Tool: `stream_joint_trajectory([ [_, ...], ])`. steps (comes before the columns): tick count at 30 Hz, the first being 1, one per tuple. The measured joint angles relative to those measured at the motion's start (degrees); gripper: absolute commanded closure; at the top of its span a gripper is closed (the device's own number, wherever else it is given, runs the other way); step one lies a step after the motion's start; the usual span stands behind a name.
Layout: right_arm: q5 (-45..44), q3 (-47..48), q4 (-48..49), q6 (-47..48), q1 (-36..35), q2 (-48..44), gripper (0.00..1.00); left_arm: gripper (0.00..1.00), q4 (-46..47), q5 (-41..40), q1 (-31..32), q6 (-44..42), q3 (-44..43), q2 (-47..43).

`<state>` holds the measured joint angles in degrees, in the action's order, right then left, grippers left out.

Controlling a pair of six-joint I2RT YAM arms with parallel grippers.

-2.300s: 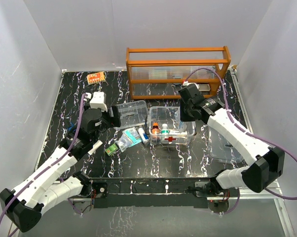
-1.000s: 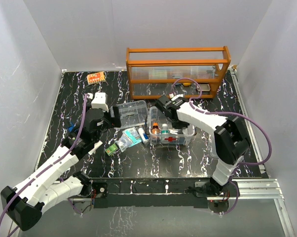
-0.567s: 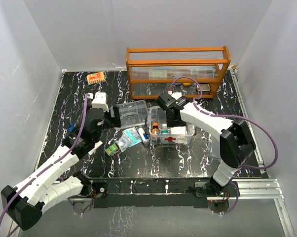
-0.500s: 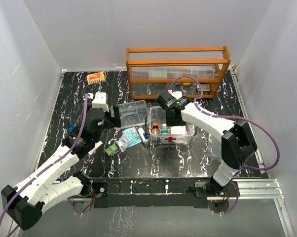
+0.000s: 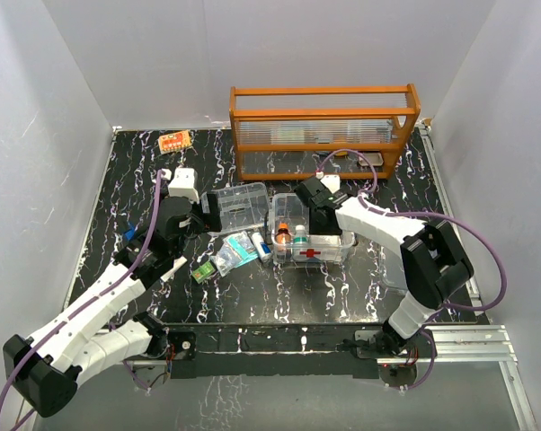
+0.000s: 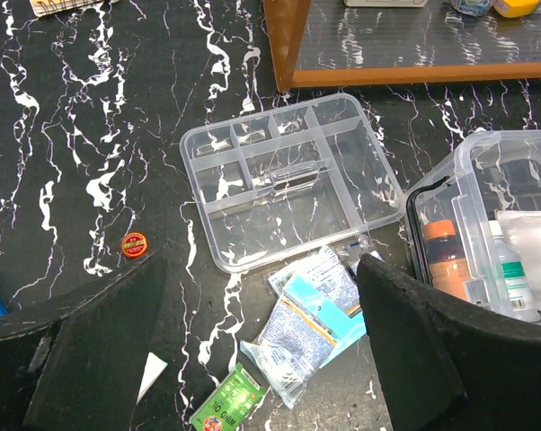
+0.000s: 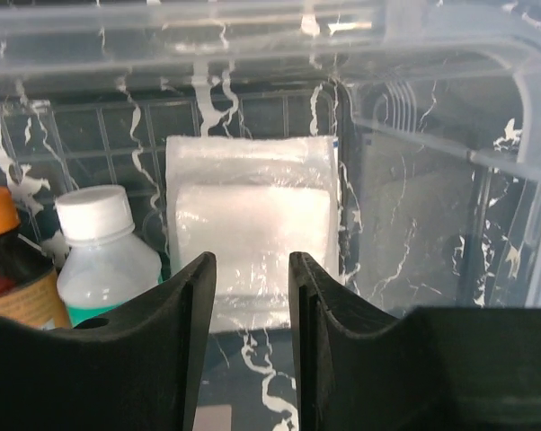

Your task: Organize the medicine kit

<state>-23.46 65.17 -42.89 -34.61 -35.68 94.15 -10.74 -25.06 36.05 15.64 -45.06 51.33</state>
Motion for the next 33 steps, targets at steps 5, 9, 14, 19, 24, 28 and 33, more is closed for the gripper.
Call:
stream_joint_trajectory([
  [5,0.3,-2.5,5.5,0.2,1.5,0.3,0.65,0.15,0.0,0.7,0.0,0.7,0.0,0.5],
  [9,1.9,-3.1,8.7,1.2,1.7,1.9,0.63,0.15,0.0,1.5,0.0,1.3,0.0,1.4],
  [14,4.8,-5.7,10.1,3.1,1.7,2.9,0.63,0.14,-0.2,2.4,0.0,2.2,0.0,1.9],
  [19,6.5,-6.1,10.4,4.1,1.7,2.9,0.64,0.15,-0.2,3.3,0.0,3.0,0.0,2.1],
  [24,8.5,-6.4,9.9,4.9,1.8,2.3,0.63,0.14,-1.0,3.9,0.0,4.4,0.0,3.0],
  [28,10.1,-6.4,8.4,5.2,1.8,1.7,0.63,0.14,-1.9,4.6,0.0,6.3,0.0,3.6],
  [33,10.5,-4.4,3.8,4.5,1.8,0.9,0.60,0.15,-3.5,5.1,0.0,9.6,0.0,4.9],
])
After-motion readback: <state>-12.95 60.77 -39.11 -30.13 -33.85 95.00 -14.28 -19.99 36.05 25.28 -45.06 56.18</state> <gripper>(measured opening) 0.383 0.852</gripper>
